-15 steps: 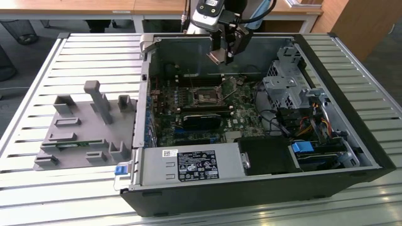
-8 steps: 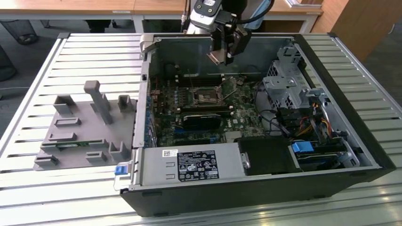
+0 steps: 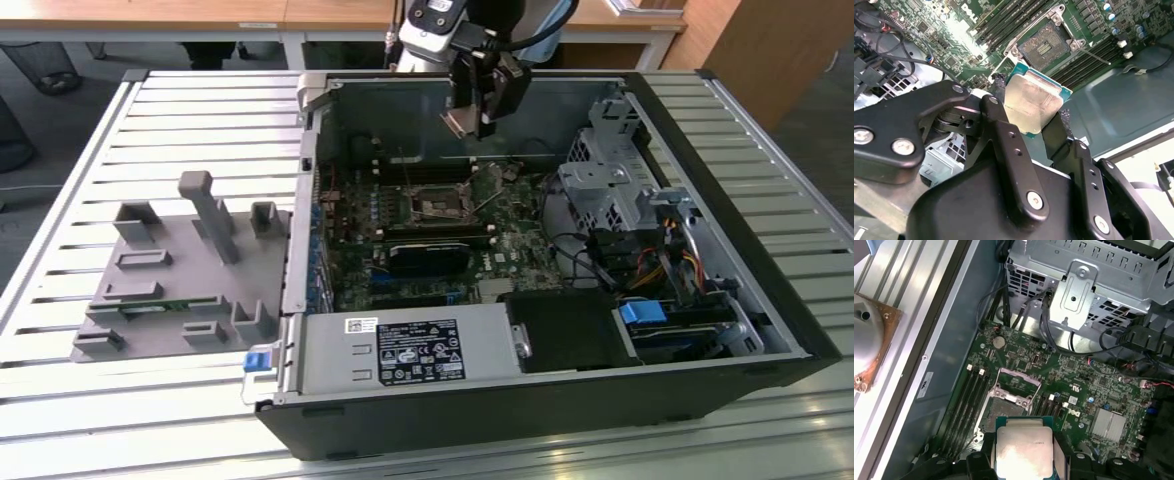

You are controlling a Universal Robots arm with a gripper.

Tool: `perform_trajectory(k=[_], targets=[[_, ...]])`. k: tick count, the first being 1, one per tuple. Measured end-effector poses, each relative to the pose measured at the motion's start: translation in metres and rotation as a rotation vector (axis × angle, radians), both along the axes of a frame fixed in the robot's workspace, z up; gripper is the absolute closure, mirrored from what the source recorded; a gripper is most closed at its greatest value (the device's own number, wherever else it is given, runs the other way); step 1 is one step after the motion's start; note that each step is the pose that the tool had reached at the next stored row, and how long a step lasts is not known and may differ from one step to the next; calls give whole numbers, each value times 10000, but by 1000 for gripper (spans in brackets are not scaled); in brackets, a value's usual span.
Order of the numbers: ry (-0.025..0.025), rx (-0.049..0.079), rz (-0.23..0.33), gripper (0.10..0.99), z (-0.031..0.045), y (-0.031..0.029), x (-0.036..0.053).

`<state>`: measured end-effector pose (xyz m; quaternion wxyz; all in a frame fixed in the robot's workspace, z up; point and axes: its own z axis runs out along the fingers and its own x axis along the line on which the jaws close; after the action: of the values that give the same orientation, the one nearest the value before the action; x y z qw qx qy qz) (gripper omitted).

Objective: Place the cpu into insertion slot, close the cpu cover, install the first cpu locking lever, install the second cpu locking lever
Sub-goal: 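Place the cpu into insertion slot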

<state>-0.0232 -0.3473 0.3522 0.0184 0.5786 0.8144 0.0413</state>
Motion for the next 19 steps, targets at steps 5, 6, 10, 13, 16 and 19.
perform_trajectory(k=[5,6,10,13,16,19], targets=[[0,0,-206,541,-3,0,0],[-1,1,-247,541,-4,0,0],[-1,0,-403,541,-7,0,0],[0,0,-488,541,-10,0,0],[0,-1,-528,541,-12,0,0],[0,0,-563,541,-14,0,0]])
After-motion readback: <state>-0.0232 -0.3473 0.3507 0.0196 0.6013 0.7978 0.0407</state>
